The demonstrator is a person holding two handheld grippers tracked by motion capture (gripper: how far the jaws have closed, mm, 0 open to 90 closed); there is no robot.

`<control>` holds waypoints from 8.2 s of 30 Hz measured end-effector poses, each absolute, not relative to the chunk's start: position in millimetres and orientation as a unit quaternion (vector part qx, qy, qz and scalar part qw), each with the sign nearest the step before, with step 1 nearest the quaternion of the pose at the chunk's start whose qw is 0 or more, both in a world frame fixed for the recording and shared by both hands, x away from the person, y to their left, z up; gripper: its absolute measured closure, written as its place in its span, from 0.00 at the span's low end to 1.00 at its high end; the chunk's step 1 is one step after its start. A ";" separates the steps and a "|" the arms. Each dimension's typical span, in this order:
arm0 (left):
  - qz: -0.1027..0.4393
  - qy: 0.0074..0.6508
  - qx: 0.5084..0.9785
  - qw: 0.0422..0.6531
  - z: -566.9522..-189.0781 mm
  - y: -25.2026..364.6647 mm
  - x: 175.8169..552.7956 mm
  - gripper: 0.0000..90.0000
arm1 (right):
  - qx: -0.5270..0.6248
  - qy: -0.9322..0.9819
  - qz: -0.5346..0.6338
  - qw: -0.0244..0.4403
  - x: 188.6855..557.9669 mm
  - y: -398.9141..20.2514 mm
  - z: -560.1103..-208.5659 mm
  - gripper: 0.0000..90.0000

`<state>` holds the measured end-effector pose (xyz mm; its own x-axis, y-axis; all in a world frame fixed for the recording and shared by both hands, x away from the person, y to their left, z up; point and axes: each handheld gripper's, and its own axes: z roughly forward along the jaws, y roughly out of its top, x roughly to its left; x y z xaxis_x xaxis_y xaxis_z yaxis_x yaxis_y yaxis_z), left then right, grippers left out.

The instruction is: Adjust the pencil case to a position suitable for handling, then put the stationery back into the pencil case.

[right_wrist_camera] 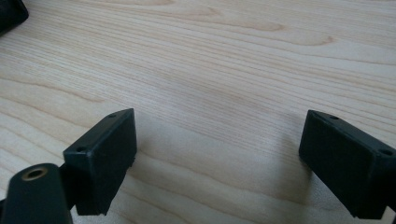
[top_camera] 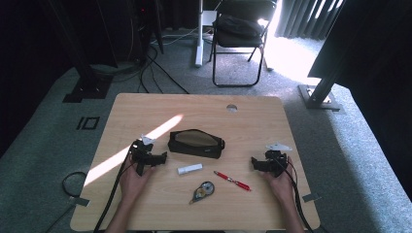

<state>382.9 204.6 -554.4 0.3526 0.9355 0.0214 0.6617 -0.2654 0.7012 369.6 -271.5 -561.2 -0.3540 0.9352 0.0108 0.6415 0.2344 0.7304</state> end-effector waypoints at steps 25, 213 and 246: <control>0.224 0.524 0.763 0.306 -554.5 204.5 382.9 0.07 | 0.531 0.751 0.328 0.218 368.7 -270.6 -556.6 0.23; 0.225 0.525 0.762 0.304 -554.3 204.8 383.2 0.07 | 0.317 0.810 0.442 0.217 294.4 -218.3 -488.2 0.63; 0.225 0.525 0.762 0.304 -554.3 204.8 383.2 0.07 | 0.298 0.843 0.408 0.186 286.2 -194.6 -524.9 0.81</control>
